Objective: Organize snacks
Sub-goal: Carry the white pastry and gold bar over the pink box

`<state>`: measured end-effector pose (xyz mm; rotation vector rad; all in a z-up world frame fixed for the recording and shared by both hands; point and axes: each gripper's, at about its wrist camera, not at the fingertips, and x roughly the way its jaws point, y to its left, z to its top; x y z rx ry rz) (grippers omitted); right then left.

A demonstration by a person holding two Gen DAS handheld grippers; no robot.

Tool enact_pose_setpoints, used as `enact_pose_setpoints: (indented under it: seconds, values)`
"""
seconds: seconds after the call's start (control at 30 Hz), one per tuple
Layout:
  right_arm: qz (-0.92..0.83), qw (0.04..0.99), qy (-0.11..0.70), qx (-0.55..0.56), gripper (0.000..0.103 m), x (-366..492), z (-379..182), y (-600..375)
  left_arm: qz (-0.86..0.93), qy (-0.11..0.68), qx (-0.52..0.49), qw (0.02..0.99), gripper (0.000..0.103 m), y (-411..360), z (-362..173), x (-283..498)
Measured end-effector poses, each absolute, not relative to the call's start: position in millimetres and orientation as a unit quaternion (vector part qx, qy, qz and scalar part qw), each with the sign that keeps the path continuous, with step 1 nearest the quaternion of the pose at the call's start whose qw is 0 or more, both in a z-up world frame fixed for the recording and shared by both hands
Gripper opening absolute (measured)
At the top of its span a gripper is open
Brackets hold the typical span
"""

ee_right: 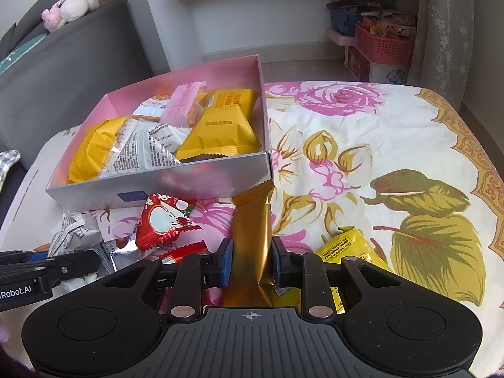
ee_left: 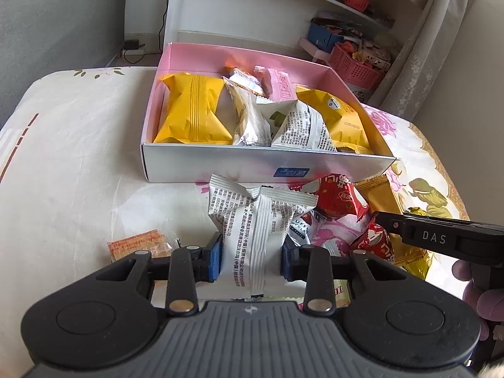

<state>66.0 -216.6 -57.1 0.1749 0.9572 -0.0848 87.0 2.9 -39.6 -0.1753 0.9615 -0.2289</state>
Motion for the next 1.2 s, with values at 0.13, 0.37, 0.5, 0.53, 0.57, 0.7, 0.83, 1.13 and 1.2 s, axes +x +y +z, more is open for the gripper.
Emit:
enact_pose_setpoints:
  seconds: [0.13,0.37,0.5,0.53,0.57,0.7,0.83,1.13,1.2]
  values:
    - [-0.041,0.884,0.455,0.096,0.019,65.1,-52.5,-218.3,-0.105,0.463,-0.086,0.876,0.031,3.1,-37.2,85.5]
    - [-0.030,0.881,0.456,0.121,0.009,63.5,-51.4,-222.0,-0.110,0.453,-0.083,0.881,0.031,2.9,-29.5,81.5]
    - [-0.022,0.876,0.460,0.141,0.009,63.4,-54.1,-224.5,-0.111,0.453,-0.080,0.881,0.031,3.5,-28.6,80.0]
    - [-0.020,0.875,0.462,0.144,0.009,63.6,-55.6,-225.0,-0.110,0.454,-0.080,0.880,0.031,3.9,-29.2,79.9]
    - [-0.017,0.872,0.466,0.148,0.009,63.7,-57.5,-225.3,-0.109,0.456,-0.079,0.880,0.031,4.1,-30.0,80.0]
    - [-0.020,0.869,0.464,0.168,0.009,62.4,-60.2,-229.0,-0.103,0.460,-0.078,0.878,0.031,4.7,-32.1,80.1]
    - [-0.025,0.871,0.455,0.183,0.009,60.7,-54.1,-233.2,-0.104,0.454,-0.079,0.881,0.031,6.3,-28.5,78.8]
    - [-0.035,0.869,0.434,0.236,0.009,55.4,-41.8,-247.3,-0.106,0.439,-0.078,0.889,0.031,6.8,-17.9,72.8]
    - [-0.035,0.872,0.425,0.240,0.009,53.6,-35.5,-249.0,-0.107,0.436,-0.080,0.890,0.031,7.6,-15.3,72.2]
